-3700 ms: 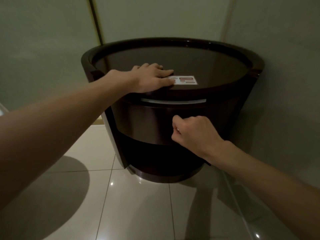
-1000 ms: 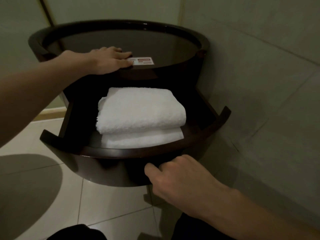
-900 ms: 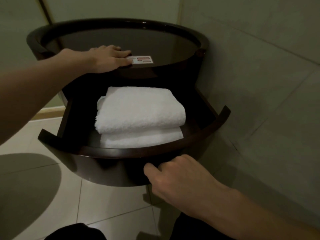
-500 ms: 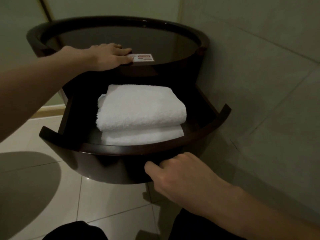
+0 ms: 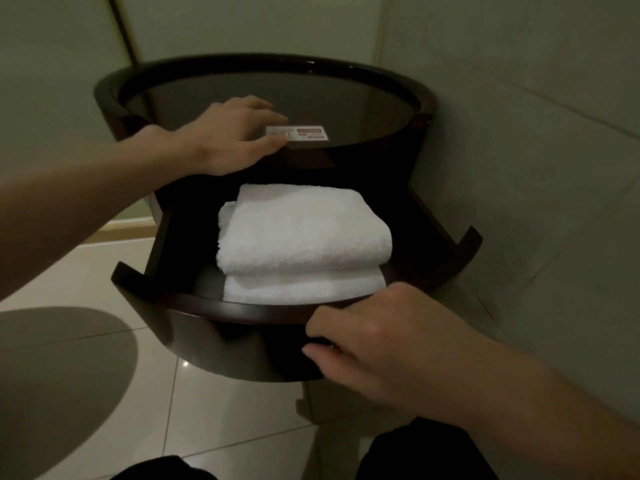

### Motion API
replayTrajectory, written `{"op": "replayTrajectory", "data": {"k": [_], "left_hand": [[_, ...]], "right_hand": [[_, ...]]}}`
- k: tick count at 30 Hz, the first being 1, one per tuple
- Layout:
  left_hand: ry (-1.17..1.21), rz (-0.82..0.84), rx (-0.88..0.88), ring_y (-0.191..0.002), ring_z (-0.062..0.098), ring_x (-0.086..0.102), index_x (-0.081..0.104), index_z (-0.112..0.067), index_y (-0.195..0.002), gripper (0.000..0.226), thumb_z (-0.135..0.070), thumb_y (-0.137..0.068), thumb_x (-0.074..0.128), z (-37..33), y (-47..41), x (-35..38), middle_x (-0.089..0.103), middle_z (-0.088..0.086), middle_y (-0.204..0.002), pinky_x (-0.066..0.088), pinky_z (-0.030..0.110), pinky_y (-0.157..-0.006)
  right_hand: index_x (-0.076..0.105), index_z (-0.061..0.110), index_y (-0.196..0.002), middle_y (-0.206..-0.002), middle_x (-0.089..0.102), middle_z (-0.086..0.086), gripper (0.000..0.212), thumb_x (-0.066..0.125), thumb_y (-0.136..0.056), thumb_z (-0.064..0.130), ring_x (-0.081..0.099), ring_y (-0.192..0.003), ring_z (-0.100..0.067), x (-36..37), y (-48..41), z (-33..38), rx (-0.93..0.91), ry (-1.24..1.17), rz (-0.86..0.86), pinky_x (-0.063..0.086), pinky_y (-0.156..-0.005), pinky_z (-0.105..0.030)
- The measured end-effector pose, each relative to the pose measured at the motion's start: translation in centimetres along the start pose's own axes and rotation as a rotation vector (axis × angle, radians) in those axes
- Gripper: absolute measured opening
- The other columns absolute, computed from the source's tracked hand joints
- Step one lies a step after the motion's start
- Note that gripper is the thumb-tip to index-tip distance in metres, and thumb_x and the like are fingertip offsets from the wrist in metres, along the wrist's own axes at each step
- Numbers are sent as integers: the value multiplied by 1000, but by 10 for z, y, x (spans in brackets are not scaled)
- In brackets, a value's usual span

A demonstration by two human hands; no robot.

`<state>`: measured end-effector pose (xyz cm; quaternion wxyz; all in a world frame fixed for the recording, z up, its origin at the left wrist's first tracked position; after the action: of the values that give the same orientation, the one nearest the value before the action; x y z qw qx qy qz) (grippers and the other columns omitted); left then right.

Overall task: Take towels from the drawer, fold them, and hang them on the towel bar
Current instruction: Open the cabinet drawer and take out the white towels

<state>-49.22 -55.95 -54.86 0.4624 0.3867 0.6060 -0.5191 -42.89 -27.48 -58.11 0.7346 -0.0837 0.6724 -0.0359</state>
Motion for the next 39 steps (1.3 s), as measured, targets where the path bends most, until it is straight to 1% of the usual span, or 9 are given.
{"op": "replayTrajectory", "data": {"k": [4,7,12,15,17,26,33,36,39], "left_hand": [[21,-25,143,-127,29,43,50,-20,-134,63,-57,-87,31,-23,22,-13,46,12,-139,33,44,-105],[92,-13,192,-123,26,46,53,-18,-132,60,-54,-88,33,-37,39,-21,50,10,-135,36,43,-104],[211,42,172,-116,8,48,51,-23,-131,57,-58,-89,36,-58,71,-25,53,-5,-127,41,34,-100],[265,119,119,-115,-7,39,39,-32,-138,71,-74,-81,32,-69,94,-17,45,-20,-127,34,20,-97],[227,202,110,-119,-4,35,29,-34,-143,83,-83,-76,29,-77,106,-6,40,-17,-138,28,20,-101],[53,258,165,-131,15,32,23,-37,-143,75,-69,-78,44,-87,111,15,29,-3,-148,31,39,-109],[124,221,142,-114,4,44,36,-39,-136,62,-55,-79,55,-80,96,-3,46,-13,-130,43,30,-96],[137,185,98,-104,-2,46,36,-43,-133,61,-56,-77,58,-73,88,-12,50,-17,-124,42,21,-87],[116,105,47,-104,3,54,35,-46,-129,62,-56,-72,60,-65,80,-21,54,-18,-122,44,22,-81]], "right_hand": [[68,14,-79,-57,63,1,16,62,-87,26,56,-46,-15,-37,-18,-15,-21,-34,-255,48,-44,-30],[69,14,-91,-74,67,2,16,65,-86,29,61,-62,-17,-51,-35,-34,11,-25,-308,53,-57,-39],[53,30,-126,-118,52,10,52,63,-81,56,53,-104,-11,-37,-59,-73,162,22,-17,48,-89,-33],[40,34,-137,-129,43,11,69,61,-78,63,47,-114,-11,-18,-61,-85,192,42,144,46,-95,-33],[35,34,-139,-132,41,9,71,61,-78,61,45,-117,-13,-7,-59,-90,191,44,187,45,-97,-35],[40,29,-127,-121,44,3,52,61,-81,35,45,-108,-16,8,-63,-93,110,117,161,48,-85,-34],[48,35,-124,-110,48,12,45,65,-82,35,46,-95,-5,-11,-78,-104,120,-27,160,38,-77,-23],[52,34,-119,-106,52,13,40,65,-81,35,51,-97,-8,-25,-91,-109,130,-53,169,47,-84,-30],[56,32,-114,-107,60,10,36,62,-79,34,57,-97,-11,-43,-105,-117,151,-71,134,52,-85,-38]]}}
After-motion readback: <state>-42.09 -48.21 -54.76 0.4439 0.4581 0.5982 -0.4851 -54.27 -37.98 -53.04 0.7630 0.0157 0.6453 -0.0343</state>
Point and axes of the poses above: each hand's wrist, its own y-axis away from the middle knuckle, its own x-axis out of the palm, z = x × y, the point moved 5 cm from there along -y, towards the middle knuckle
